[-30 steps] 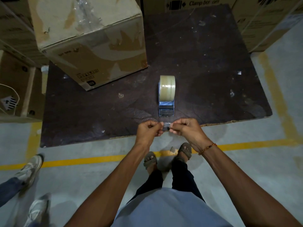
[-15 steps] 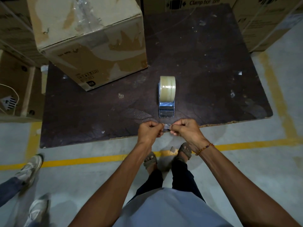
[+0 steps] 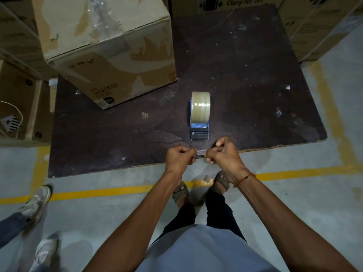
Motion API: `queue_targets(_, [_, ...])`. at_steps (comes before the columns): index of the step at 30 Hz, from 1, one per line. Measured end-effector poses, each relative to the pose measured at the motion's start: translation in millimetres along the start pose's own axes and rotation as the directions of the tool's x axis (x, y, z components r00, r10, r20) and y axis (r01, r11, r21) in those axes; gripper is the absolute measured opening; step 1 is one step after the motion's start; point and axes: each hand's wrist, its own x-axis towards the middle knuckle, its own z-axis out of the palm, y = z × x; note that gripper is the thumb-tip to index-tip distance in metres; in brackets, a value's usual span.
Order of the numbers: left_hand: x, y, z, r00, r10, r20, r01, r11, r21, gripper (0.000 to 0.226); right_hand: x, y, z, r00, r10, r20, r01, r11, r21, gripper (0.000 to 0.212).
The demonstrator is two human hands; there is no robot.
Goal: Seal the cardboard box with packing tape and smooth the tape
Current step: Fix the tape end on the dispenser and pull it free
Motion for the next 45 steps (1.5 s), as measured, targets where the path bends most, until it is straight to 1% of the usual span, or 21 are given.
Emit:
queue_targets(2, [0,0,0,1.0,-0.005,0.001,0.005,1.0,-0.001,0.021,0,-1,-2,1.0,0.019,0.02,-0.019,1.0,0.016,0.043])
queue_targets(6, [1,1,-2,1.0,-0.013,0.002,0.013,1.0,-0.008,0.018,5,0,-8,0.99,0.109,0.093,-0.118,0.988,0.098,0.038])
queue_targets(8, [2,0,-3,1.0,-0.017,-0.001,0.017,1.0,-0.008,0.016,7,0,-12,0.986,0.135,0.099,-0.146,0.983,0.111,0.026])
queue_targets(9, [2,0,-3,1.0,-0.019,-0.003,0.019,1.0,-0.008,0.016,8,0,-14,0.985,0.137,0.104,-0.148,0.984,0.102,0.019])
queue_targets(10, [2,0,-3,1.0,-0.02,-0.002,0.02,1.0,-0.01,0.016,7,0,-14,0.984,0.133,0.118,-0.143,0.986,0.081,0.021])
queue_targets(12, [2,0,-3,1.0,-0.019,0.007,0.019,1.0,-0.012,0.015,7,1,-12,0.981,0.122,0.154,-0.126,0.992,0.02,0.035])
queue_targets(14, [2,0,-4,1.0,-0.018,0.023,0.018,1.0,-0.012,0.014,6,1,-8,0.978,0.118,0.171,-0.112,0.993,-0.046,0.042])
queue_targets(16, [2,2,-4,0.999,-0.02,0.036,0.02,1.0,-0.01,0.014,7,1,-4,0.976,0.118,0.181,-0.103,0.991,-0.088,0.037])
queue_targets(19, [3,4,-5,0.998,-0.028,0.049,0.028,1.0,-0.007,0.016,10,0,-4,0.974,0.103,0.204,-0.082,0.99,-0.111,0.021])
queue_targets(21, [3,3,-5,0.998,-0.038,0.041,0.038,0.999,-0.005,0.016,11,1,-4,0.972,0.093,0.214,-0.068,0.99,-0.12,0.02])
queue_targets(25, [3,2,-4,0.999,-0.053,-0.006,0.053,0.998,-0.019,0.017,10,4,-3,0.97,0.084,0.227,-0.06,0.992,-0.11,0.02])
queue_targets(29, [5,4,-4,0.995,-0.097,-0.039,0.096,0.995,-0.038,0.017,10,4,1,0.96,0.087,0.266,-0.06,0.992,-0.107,0.019])
queue_targets(31, [5,2,-9,0.991,-0.096,-0.098,0.086,0.991,-0.102,0.024,10,5,0,0.963,0.088,0.256,-0.066,0.993,-0.094,0.019])
queue_targets(33, [8,1,-26,0.977,-0.094,-0.194,0.049,0.974,-0.223,0.032,10,5,-5,0.97,0.088,0.225,-0.07,0.994,-0.088,0.019])
queue_targets(34, [10,1,-35,0.97,-0.089,-0.227,0.032,0.969,-0.245,0.031,9,6,-7,0.972,0.086,0.218,-0.066,0.993,-0.099,0.019])
queue_targets(35, [10,1,-44,0.968,-0.082,-0.236,0.027,0.974,-0.226,0.026,9,6,-9,0.972,0.085,0.219,-0.062,0.992,-0.113,0.019])
queue_targets(37, [7,4,-50,0.981,-0.079,-0.178,0.057,0.991,-0.125,0.018,10,6,-10,0.97,0.087,0.226,-0.06,0.99,-0.125,0.018])
queue_targets(39, [0,9,-40,0.993,-0.112,-0.048,0.111,0.993,-0.026,0.029,10,5,-10,0.968,0.094,0.234,-0.062,0.988,-0.14,0.018])
queue_targets(41, [-6,14,-27,0.981,-0.179,0.077,0.175,0.983,0.053,0.037,11,4,-10,0.964,0.105,0.243,-0.07,0.986,-0.149,0.02])
queue_targets(42, [-7,14,-21,0.97,-0.207,0.128,0.198,0.977,0.079,0.037,11,3,-11,0.963,0.11,0.248,-0.073,0.986,-0.153,0.02])
queue_targets(45, [-5,14,-13,0.947,-0.224,0.232,0.207,0.974,0.095,0.022,12,3,-15,0.96,0.111,0.256,-0.069,0.984,-0.167,0.02])
